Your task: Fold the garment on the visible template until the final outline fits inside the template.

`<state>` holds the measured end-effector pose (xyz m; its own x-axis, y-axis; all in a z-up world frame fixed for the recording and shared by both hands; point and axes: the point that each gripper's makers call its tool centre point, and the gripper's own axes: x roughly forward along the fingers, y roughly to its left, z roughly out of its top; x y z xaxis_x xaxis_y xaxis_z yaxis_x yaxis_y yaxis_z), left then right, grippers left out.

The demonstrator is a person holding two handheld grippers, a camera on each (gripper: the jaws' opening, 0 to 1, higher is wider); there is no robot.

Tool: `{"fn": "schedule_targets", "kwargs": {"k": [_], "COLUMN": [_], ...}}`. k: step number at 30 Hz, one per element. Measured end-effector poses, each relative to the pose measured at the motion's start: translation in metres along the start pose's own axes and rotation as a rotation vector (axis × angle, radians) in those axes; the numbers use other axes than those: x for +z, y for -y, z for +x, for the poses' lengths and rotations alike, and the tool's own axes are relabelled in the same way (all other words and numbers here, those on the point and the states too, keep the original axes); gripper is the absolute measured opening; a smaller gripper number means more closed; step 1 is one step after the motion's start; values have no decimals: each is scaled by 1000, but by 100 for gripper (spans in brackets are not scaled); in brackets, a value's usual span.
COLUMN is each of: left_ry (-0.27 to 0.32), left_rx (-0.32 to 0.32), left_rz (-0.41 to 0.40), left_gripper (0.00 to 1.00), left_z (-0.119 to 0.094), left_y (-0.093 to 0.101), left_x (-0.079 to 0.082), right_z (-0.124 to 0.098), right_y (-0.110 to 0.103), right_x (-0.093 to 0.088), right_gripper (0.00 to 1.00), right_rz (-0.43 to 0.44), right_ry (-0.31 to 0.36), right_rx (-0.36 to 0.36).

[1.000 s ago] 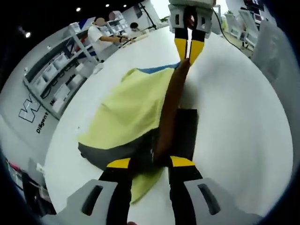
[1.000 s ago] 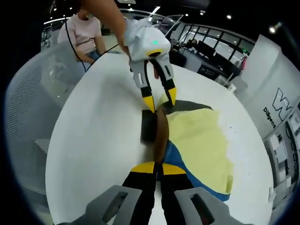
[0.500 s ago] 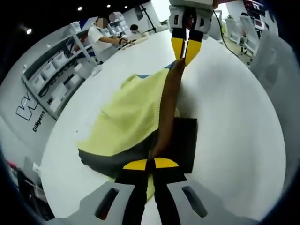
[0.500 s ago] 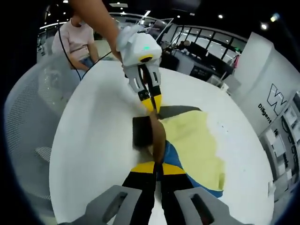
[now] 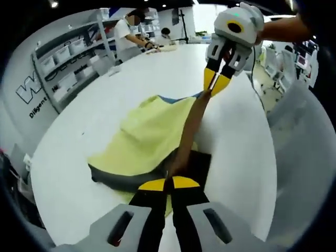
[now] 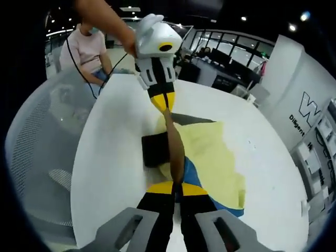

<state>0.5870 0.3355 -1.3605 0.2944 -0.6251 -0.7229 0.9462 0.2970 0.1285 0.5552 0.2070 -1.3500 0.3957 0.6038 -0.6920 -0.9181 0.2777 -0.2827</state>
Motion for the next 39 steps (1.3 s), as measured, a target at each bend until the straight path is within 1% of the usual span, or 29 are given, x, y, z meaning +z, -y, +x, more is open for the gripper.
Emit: {"fn": "schedule_targets", "kwargs": {"k": [6,11,14,15,19,24,28,32,34,39], "left_ry": [-2,9,6,5,19,31,43,72,88,119], "left_rx": [-30,-42,-54,-56,-63,-62,-57,-69,-81,-94], "left_rz": [-39,-47,-37,-34,-48,-74,-85,-119,-133,-161], "left_gripper": [0,0,0,0,0,0,0,0,0,0], "left_z": [-22,-42,-52,-55,-68,-83,-92,-103,-109,-122], "left_y": [27,49,62,65,74,83,85,87,88,84], "left_x": [4,6,7,7,11,12,14,25,32,46], "right_z": [-13,-28,-32,-35,-43,-54,-59,-68,-75,-89], "right_y": [-22,-45,-54,-59,-66,-70,-70,-71,-69,-56], "right_x": [7,22,26,29,39,47,50,58,64,80], "right_gripper": [0,0,0,0,0,0,0,0,0,0], "right_rz": [-19,-41,-57,-49,-35,-2,19,26,52,76], "right_ry": [2,26,32,41,66,102,109,118,132,165], "right_rx": [25,36,42,51,50,42,44,51,59,50]}}
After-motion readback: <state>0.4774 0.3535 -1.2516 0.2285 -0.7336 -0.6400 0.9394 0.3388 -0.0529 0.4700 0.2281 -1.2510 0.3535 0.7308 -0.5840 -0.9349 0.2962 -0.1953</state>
